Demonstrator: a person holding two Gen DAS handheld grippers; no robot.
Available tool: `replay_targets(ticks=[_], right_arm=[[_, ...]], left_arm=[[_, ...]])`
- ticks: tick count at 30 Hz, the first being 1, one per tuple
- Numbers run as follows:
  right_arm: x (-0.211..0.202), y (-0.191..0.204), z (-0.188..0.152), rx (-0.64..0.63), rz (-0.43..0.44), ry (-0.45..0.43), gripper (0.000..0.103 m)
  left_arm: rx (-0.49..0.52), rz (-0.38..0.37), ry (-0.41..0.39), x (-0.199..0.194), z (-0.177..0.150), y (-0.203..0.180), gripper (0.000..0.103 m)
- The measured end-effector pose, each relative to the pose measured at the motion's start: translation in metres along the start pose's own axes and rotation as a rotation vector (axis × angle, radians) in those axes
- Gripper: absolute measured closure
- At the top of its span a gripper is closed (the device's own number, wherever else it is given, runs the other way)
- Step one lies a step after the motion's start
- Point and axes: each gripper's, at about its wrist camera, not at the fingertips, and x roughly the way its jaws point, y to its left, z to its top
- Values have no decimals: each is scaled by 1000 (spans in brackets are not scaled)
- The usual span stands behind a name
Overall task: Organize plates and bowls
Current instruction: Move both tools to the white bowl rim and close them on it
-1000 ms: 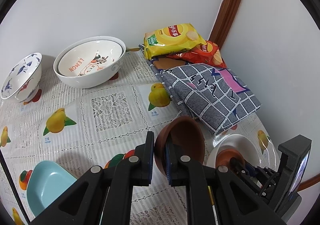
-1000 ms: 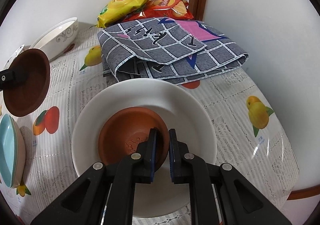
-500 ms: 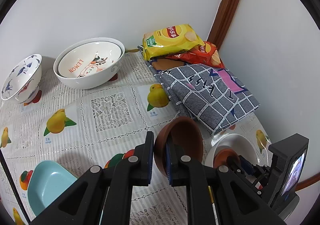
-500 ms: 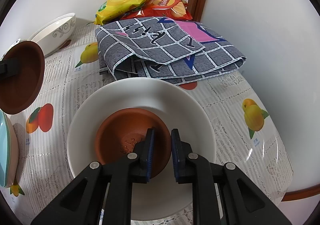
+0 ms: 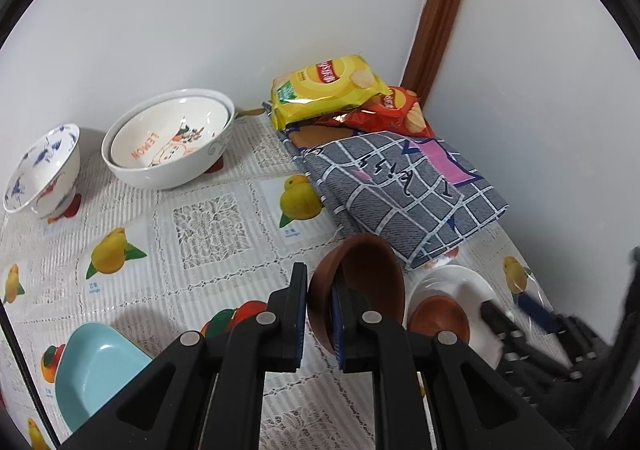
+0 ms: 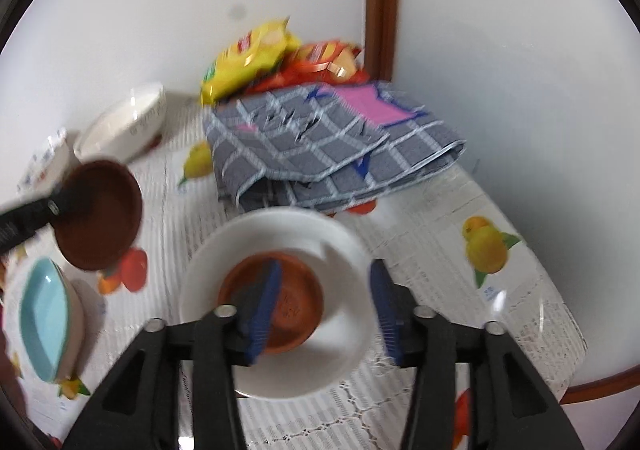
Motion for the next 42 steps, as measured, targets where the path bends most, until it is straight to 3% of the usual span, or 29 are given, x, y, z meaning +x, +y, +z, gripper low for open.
replay_targets(ticks=[4,13,16,19,42], right_arm=[[-25,-25,6,58,-24,-59,37],[-21,-76,7,143,-117,-22,36],[-21,-83,4,158,-159,-28,20],[-21,-88,3,175,-190,-33,15],[-16,-90,-1,134,-145,-77,15]], left_arm=[[33,-24,11,3,-2,-18,92],[78,-80,47,14,-10,-56,92],[60,-114,72,23,-12,-59,92],[59,-116,102,34,-16,-63,92],[29,-138,159,61,-25,-73,91]])
